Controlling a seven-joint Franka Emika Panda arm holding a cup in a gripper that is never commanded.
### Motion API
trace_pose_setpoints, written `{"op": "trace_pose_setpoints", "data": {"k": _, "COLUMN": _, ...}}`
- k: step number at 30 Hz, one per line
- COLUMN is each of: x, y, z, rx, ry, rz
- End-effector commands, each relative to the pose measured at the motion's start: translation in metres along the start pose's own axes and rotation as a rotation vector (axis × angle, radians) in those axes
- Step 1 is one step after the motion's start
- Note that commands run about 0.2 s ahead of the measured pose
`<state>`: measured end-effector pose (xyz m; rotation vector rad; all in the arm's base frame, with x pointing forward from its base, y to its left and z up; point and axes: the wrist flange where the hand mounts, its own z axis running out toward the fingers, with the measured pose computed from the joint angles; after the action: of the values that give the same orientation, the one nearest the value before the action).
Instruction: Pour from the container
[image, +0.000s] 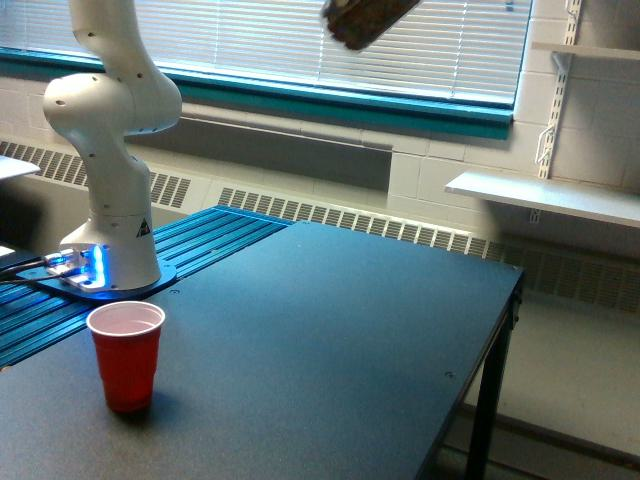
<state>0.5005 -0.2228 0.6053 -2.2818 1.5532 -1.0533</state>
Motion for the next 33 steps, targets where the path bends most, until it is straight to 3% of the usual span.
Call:
{"op": "trace_pose_setpoints", "data": {"k": 1, "x": -0.001, "y": 0.023, "z": -0.009, "rx": -0.014, "ry": 0.033, "rz": 0.044}}
{"op": "trace_pose_setpoints", "data": {"k": 13, "x": -0.016, "y": 0.092, "z": -0.014, "rx": -0.088, "ry": 0.076, "rz": 0.098}}
{"op": "trace_pose_setpoints", "data": {"k": 33, "x": -0.032, "y": 0.205, "z": -0.013, "rx": -0.213, "ry": 0.068, "rz": 0.248}}
